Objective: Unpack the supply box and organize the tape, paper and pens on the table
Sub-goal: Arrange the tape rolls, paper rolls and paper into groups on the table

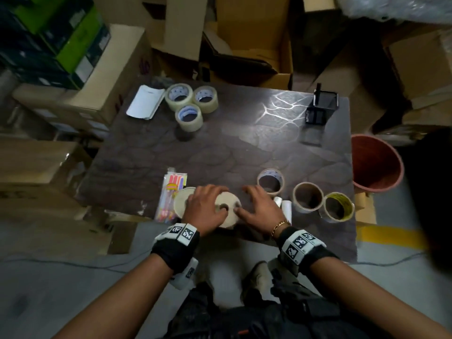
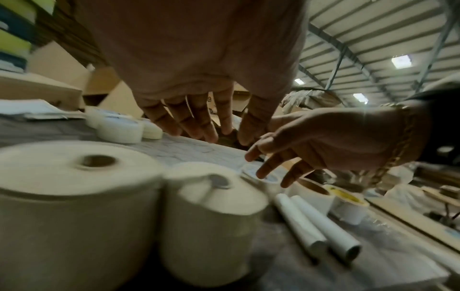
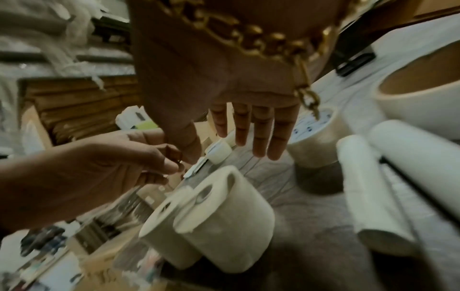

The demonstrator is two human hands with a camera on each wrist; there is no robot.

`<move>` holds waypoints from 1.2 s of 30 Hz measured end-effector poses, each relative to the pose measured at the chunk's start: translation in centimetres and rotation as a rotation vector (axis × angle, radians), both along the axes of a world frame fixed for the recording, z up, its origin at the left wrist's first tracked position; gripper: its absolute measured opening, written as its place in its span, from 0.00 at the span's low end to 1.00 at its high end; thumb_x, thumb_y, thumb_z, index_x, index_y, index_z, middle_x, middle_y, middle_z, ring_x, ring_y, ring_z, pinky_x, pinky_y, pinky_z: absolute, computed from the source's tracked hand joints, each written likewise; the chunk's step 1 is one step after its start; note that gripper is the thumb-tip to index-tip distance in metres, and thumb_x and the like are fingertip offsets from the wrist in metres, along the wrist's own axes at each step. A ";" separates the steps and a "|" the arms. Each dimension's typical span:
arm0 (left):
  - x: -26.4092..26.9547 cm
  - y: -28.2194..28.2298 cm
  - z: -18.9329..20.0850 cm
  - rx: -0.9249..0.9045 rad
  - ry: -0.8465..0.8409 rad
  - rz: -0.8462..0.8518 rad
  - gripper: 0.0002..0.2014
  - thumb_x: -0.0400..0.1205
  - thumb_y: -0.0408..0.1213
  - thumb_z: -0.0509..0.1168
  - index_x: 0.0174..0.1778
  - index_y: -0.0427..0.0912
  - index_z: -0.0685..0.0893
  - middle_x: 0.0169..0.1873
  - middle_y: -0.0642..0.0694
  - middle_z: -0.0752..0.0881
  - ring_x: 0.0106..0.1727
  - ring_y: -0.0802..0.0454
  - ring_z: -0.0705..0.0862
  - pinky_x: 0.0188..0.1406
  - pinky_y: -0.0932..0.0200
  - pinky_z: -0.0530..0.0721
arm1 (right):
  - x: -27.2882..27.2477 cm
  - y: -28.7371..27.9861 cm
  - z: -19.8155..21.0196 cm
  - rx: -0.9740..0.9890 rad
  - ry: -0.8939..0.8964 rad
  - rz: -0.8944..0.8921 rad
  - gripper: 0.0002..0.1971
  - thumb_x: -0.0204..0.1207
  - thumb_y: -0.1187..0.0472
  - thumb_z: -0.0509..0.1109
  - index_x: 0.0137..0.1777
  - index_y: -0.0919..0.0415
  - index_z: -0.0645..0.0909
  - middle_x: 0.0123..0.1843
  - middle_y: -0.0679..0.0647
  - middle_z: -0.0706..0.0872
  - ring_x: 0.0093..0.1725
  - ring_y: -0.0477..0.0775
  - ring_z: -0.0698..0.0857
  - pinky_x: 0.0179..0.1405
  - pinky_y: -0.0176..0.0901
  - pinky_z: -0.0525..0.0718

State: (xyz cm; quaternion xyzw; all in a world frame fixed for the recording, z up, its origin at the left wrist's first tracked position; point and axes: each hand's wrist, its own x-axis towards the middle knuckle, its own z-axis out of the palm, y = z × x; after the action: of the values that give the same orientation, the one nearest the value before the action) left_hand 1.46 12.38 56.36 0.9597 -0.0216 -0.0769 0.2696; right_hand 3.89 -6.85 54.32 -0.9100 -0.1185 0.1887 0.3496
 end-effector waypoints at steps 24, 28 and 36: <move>0.0 9.6 -6.3 0.359 0.166 -0.294 0.55 0.70 0.70 0.61 0.81 0.59 0.31 0.84 0.43 0.39 0.83 0.34 0.50 0.74 0.30 0.63 | -3.5 9.2 -3.5 -0.522 -0.036 -0.005 0.53 0.62 0.27 0.59 0.84 0.45 0.41 0.85 0.58 0.48 0.72 0.68 0.65 0.59 0.62 0.83; -0.4 9.5 -6.3 0.413 0.085 -0.282 0.52 0.71 0.72 0.58 0.84 0.57 0.37 0.85 0.40 0.48 0.81 0.34 0.59 0.68 0.31 0.70 | -3.5 9.2 -3.2 -0.513 -0.014 0.013 0.54 0.64 0.32 0.65 0.84 0.45 0.39 0.85 0.58 0.46 0.73 0.70 0.64 0.61 0.63 0.81; 0.4 9.6 -5.1 0.388 0.241 -0.357 0.59 0.67 0.49 0.70 0.83 0.53 0.31 0.84 0.40 0.38 0.82 0.30 0.51 0.77 0.35 0.65 | -3.6 7.7 -3.2 -0.391 0.039 0.001 0.59 0.61 0.44 0.78 0.81 0.35 0.36 0.85 0.50 0.43 0.75 0.69 0.64 0.64 0.68 0.80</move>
State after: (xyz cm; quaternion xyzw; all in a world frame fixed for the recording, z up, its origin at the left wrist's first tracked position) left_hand 1.84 21.96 51.22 0.9583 -0.1429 -0.2394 0.0636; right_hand 0.29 0.87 51.15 -0.9566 -0.0734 0.2261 0.1683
